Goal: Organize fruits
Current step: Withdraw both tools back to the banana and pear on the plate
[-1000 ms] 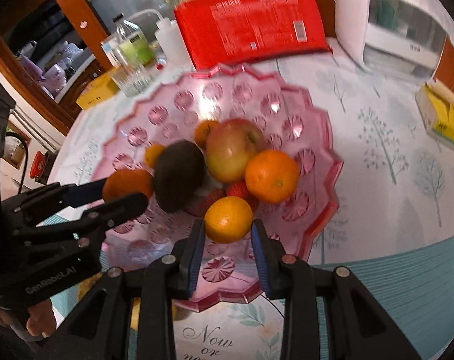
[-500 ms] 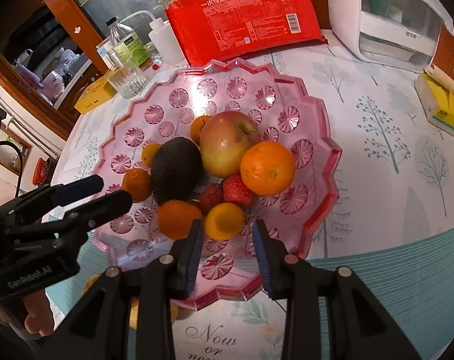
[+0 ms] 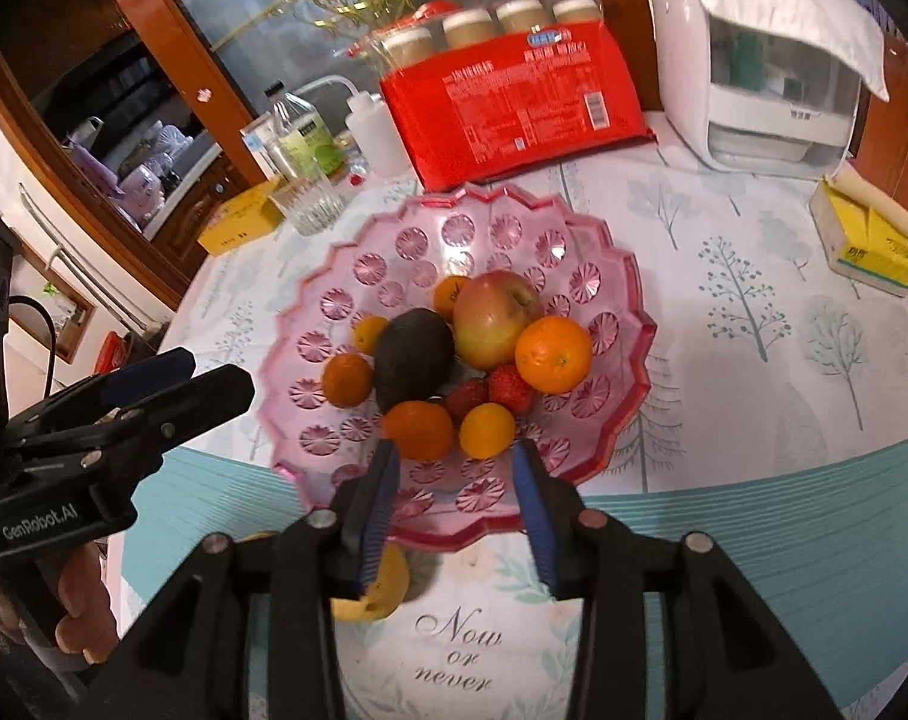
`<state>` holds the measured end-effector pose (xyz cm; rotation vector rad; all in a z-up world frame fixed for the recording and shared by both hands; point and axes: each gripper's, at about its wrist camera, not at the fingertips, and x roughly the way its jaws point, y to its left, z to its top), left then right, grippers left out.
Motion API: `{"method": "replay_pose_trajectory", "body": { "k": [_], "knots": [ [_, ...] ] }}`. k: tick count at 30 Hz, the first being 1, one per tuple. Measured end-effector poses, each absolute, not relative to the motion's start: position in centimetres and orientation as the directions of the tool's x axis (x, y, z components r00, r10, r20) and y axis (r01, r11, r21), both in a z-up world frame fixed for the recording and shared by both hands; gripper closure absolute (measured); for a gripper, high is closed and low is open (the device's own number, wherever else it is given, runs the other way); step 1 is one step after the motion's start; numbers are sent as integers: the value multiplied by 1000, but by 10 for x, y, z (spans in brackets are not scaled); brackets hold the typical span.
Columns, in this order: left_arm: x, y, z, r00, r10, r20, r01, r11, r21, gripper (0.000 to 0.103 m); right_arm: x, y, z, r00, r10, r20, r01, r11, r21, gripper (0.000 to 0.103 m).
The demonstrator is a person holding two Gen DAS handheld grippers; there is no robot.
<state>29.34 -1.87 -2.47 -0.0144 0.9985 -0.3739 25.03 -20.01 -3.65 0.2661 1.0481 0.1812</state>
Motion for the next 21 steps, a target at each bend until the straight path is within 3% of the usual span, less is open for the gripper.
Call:
{"method": "replay_pose_trajectory", "body": {
  "k": [7, 14, 15, 17, 21],
  "knots": [
    [254, -6, 3, 540, -308, -783, 291, 942, -170, 12, 224, -197, -16, 518, 295, -803, -38, 946, 323, 49],
    [220, 12, 22, 584, -292, -758, 279, 948, -151, 11, 205, -188, -8, 512, 337, -790, -52, 930, 364, 42],
    [216, 15, 24, 591, -285, -754, 276, 950, -143, 11, 204, -186, -8, 508, 343, -791, -56, 929, 367, 40],
    [207, 22, 27, 609, -266, -747, 268, 956, -121, 11, 201, -181, -8, 500, 353, -791, -68, 926, 371, 27],
    [198, 35, 24, 624, -232, -746, 251, 964, -91, 9, 195, -167, -11, 491, 364, -792, -95, 926, 366, 25]
  ]
}}
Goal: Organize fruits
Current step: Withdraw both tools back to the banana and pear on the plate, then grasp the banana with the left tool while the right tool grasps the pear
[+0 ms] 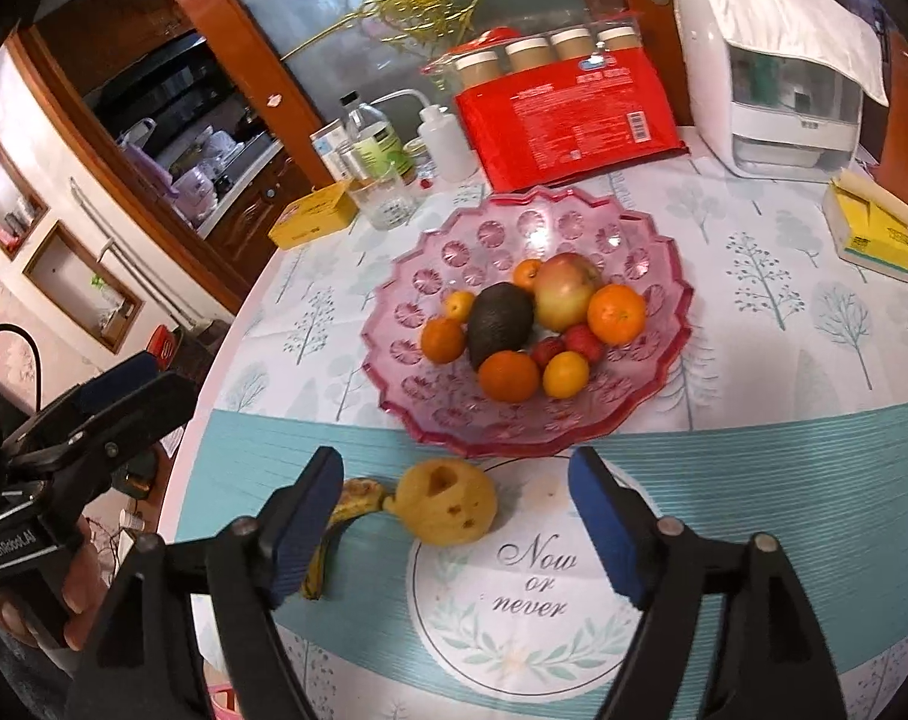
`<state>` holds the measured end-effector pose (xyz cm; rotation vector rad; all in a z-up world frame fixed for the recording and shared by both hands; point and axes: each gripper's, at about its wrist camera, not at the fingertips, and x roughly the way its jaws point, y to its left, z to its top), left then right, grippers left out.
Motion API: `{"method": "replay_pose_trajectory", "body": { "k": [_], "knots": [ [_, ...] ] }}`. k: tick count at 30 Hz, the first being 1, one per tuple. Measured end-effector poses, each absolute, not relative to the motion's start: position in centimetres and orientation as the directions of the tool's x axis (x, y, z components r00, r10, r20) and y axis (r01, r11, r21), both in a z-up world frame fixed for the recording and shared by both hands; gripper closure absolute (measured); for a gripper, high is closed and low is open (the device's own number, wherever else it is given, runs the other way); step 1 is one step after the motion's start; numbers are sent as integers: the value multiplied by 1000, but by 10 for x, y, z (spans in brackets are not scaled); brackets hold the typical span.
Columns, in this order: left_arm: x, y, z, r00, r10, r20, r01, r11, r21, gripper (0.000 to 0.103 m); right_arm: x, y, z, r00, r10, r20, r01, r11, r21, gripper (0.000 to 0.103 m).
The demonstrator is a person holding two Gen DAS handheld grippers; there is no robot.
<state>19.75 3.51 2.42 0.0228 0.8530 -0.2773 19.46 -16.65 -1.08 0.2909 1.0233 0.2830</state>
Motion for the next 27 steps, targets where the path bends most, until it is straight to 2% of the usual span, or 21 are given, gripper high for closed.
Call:
{"method": "replay_pose_trajectory", "body": {
  "k": [9, 18, 27],
  "knots": [
    [196, 73, -22, 566, -189, -803, 209, 974, -83, 9, 197, -141, -48, 429, 365, -826, -82, 927, 367, 25],
    [207, 89, -111, 406, -161, -900, 205, 975, -82, 9, 203, -124, -100, 369, 363, -856, -21, 924, 382, 24],
    [218, 81, -157, 321, -159, -934, 255, 964, -76, 9, 217, -112, -127, 351, 338, -873, 30, 928, 371, 24]
  ]
}}
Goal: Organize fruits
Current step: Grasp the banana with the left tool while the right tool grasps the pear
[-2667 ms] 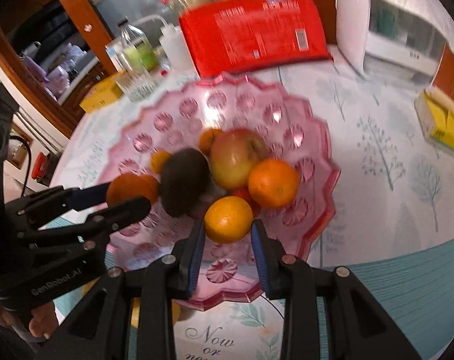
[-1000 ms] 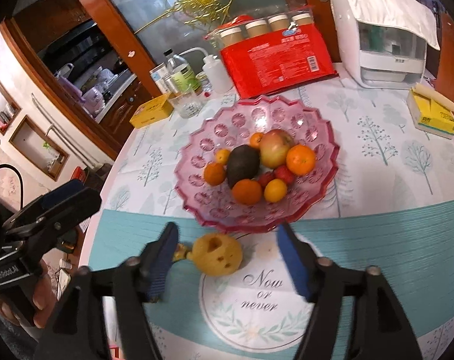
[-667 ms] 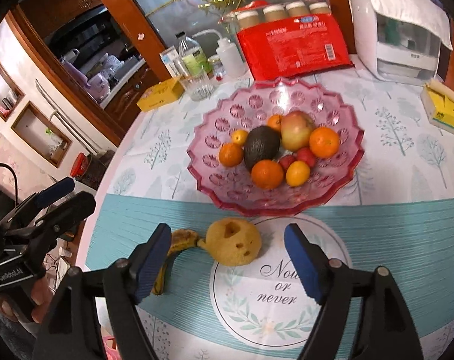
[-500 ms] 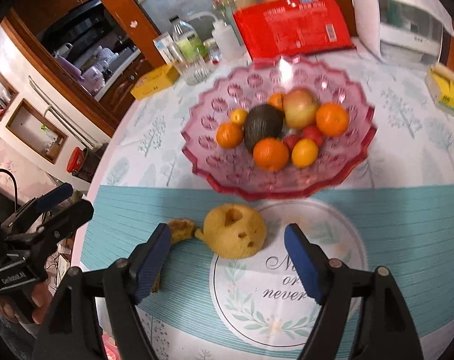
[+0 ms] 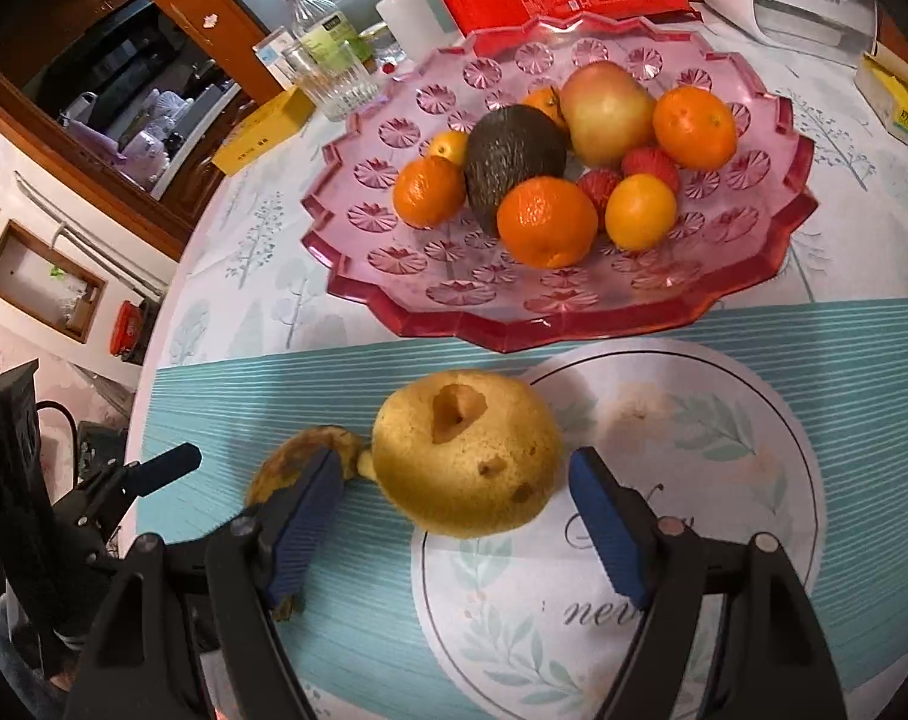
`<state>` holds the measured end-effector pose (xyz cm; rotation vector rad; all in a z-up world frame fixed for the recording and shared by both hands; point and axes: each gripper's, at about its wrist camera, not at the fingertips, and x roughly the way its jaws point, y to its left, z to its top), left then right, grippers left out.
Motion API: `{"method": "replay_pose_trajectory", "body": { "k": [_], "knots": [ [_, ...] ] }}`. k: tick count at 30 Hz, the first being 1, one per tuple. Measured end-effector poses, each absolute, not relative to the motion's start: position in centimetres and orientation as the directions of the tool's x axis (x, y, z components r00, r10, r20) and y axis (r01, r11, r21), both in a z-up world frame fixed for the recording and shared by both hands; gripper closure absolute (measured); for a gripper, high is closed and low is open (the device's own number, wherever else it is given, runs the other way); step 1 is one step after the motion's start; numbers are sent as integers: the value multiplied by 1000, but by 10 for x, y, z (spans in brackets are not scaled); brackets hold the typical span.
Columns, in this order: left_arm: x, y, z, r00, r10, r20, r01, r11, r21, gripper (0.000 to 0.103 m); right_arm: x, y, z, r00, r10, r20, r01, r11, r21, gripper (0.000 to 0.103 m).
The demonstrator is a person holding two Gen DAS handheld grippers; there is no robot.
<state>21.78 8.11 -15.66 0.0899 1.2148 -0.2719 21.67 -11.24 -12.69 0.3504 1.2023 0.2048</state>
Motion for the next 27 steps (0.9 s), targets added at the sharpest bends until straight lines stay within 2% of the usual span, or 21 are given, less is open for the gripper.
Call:
{"method": "replay_pose_trajectory", "body": {
  "k": [4, 11, 16, 21, 27],
  "knots": [
    [223, 76, -169, 310, -144, -940, 277, 959, -55, 12, 221, -108, -135, 350, 317, -882, 46, 934, 354, 24],
    [227, 65, -179, 299, -127, -946, 333, 943, -21, 32, 225, -101, -142, 363, 281, -888, 52, 946, 320, 25],
    [226, 63, -184, 295, -119, -948, 352, 936, -8, 40, 226, -99, -144, 379, 270, -885, 52, 949, 312, 27],
    [223, 63, -182, 301, -149, -942, 373, 927, -27, 59, 222, -100, -143, 389, 272, -880, 37, 950, 309, 27],
    [214, 64, -179, 325, -134, -936, 352, 936, -12, 64, 211, -105, -140, 403, 273, -874, 49, 947, 318, 28]
  ]
}}
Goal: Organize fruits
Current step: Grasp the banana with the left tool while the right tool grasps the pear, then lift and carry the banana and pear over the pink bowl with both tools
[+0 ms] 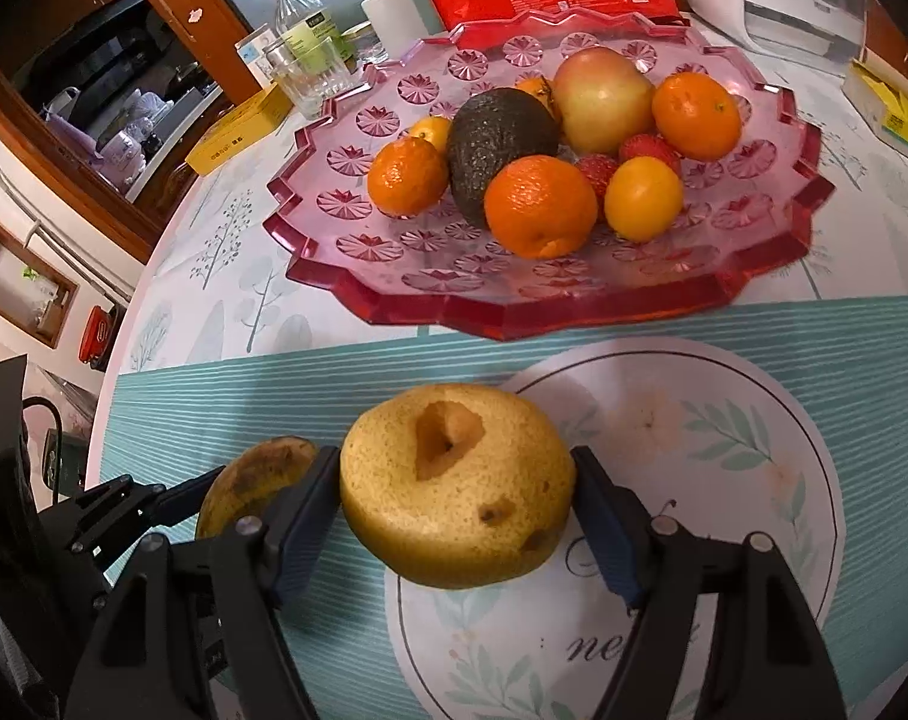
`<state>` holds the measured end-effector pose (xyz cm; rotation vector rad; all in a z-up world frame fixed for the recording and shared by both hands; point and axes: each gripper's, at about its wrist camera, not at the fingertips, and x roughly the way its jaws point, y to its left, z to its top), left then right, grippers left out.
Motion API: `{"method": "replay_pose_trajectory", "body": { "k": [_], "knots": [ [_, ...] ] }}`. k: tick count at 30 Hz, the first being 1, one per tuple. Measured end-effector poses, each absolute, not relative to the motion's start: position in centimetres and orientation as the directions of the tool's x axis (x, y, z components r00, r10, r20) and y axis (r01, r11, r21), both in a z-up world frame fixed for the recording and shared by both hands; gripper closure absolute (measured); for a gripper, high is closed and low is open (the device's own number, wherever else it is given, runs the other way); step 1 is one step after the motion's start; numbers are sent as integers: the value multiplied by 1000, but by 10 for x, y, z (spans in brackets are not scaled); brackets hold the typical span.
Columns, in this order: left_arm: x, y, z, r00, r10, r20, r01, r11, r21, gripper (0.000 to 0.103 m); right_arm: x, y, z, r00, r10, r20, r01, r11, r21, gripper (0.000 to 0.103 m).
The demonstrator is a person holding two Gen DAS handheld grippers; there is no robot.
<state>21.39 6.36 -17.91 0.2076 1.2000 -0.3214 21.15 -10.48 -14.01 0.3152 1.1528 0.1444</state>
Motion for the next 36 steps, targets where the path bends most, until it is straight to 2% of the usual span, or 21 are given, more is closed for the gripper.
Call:
{"method": "replay_pose_trajectory", "body": {
  "k": [18, 36],
  "knots": [
    [193, 78, -140, 376, -200, -905, 217, 968, -123, 68, 174, -124, -97, 482, 290, -827, -20, 947, 320, 28],
    [192, 41, -68, 446, -246, -860, 255, 957, -142, 69, 164, -149, -45, 561, 300, -772, -85, 948, 307, 28]
  ]
}}
